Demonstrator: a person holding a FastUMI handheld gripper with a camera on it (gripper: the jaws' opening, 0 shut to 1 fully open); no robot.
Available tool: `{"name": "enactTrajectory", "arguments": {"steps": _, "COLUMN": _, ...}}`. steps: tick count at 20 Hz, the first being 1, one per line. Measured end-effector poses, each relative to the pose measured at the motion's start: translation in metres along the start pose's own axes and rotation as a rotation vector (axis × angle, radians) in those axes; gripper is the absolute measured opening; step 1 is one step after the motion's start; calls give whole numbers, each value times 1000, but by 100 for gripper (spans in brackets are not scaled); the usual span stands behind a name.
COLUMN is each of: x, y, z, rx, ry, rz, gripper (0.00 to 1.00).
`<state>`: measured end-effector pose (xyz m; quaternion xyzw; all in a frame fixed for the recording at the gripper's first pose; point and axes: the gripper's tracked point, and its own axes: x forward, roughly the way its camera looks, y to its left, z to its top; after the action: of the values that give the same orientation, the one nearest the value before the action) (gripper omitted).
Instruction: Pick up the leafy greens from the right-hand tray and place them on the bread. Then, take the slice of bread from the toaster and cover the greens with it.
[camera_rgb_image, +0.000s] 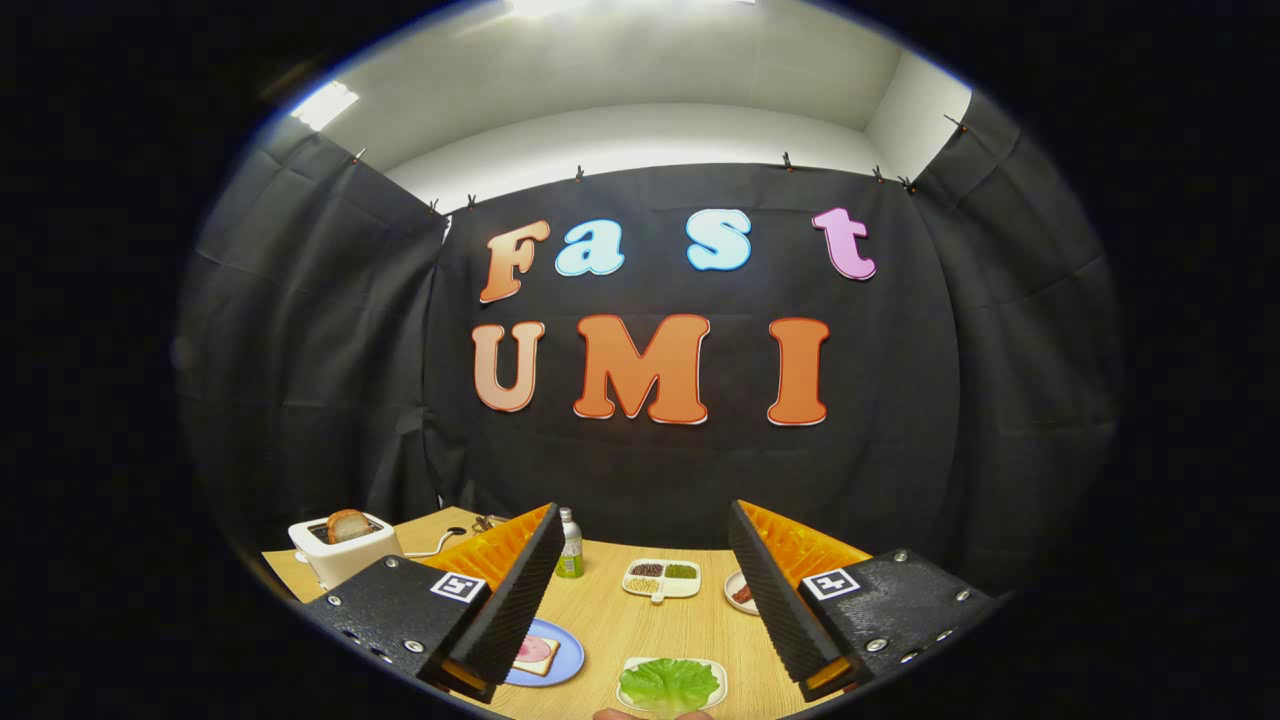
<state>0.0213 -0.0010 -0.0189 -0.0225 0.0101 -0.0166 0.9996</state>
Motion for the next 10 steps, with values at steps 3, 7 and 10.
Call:
{"name": "enactTrajectory", "arguments": {"steps": 3, "x": 2, "y": -3, "z": -11, "rx": 4, "ry": 13, "rz": -2, "gripper": 99}}
{"name": "enactTrajectory", "arguments": {"steps": 7, "x": 6, "y": -10, "z": -41, "rx": 3, "ry": 74, "rz": -13, "gripper": 99}}
{"name": "enactTrajectory", "arguments": {"steps": 10, "x": 9, "y": -14, "z": -74, "rx": -2, "ry": 172, "rz": -16, "gripper": 99}}
